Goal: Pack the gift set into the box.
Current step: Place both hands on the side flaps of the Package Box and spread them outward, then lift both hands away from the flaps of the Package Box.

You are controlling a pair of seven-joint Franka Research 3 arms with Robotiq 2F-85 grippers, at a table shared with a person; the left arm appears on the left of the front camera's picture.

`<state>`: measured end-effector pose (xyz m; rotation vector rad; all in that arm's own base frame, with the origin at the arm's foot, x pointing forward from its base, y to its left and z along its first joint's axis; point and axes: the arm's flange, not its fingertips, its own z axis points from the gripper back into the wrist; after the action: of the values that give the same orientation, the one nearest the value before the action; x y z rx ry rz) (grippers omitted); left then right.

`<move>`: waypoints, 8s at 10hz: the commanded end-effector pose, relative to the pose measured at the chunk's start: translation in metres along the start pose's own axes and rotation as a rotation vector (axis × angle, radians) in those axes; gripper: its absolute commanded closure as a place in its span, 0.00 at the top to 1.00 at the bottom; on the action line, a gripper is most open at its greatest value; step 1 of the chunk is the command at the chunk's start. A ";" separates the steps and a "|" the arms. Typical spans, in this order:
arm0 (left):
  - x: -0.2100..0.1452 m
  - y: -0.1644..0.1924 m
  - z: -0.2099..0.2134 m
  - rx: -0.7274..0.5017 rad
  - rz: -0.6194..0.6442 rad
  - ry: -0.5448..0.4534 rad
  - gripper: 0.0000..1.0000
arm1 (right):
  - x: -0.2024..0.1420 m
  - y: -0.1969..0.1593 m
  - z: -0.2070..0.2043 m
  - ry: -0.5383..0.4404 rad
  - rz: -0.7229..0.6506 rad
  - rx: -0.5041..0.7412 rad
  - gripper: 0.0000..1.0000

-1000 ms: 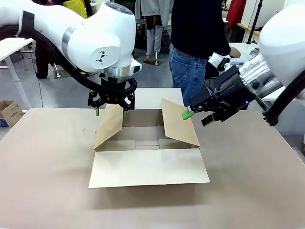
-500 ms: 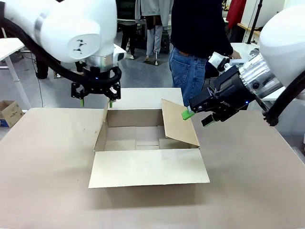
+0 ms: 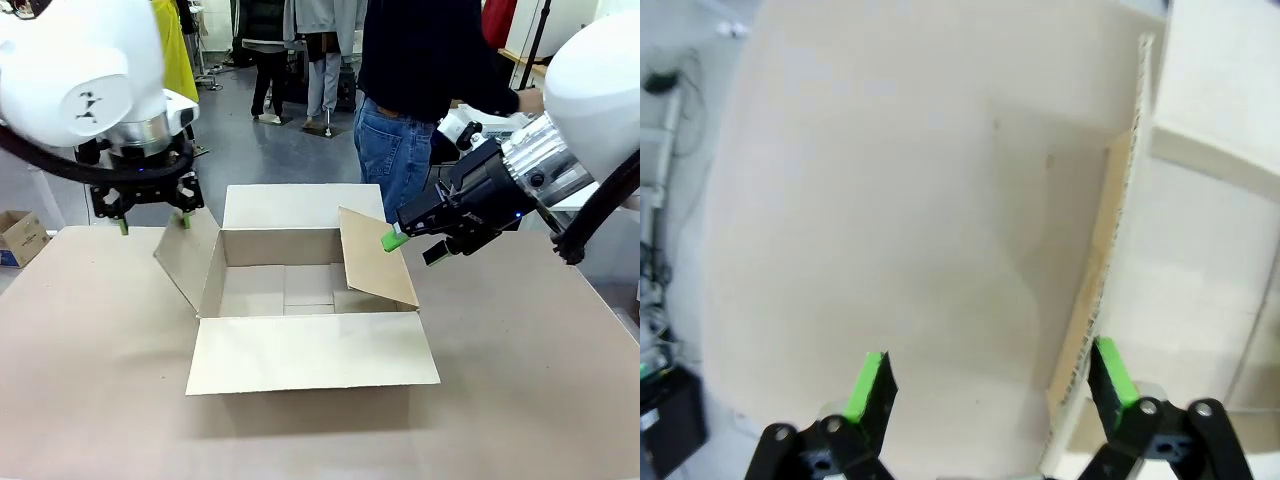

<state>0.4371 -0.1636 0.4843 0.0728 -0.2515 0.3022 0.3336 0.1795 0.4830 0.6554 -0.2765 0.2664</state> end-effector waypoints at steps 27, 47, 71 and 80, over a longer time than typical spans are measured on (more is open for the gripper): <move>0.005 0.054 -0.038 -0.136 0.060 0.113 1.00 | 0.141 0.075 -0.210 0.089 -0.182 -1.021 1.00; 0.005 0.054 -0.038 -0.136 0.060 0.113 1.00 | 0.069 -0.097 -0.023 -0.133 -0.387 -0.615 1.00; 0.005 0.054 -0.038 -0.136 0.060 0.113 1.00 | 0.071 -0.102 -0.017 -0.140 -0.449 -0.652 1.00; 0.005 0.054 -0.038 -0.136 0.060 0.113 1.00 | 0.071 -0.102 -0.017 -0.140 -0.449 -0.652 1.00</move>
<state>0.4355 -0.1071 0.4490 -0.1035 -0.1590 0.3329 0.4343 0.1221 0.4359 0.0998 -0.3136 -0.2770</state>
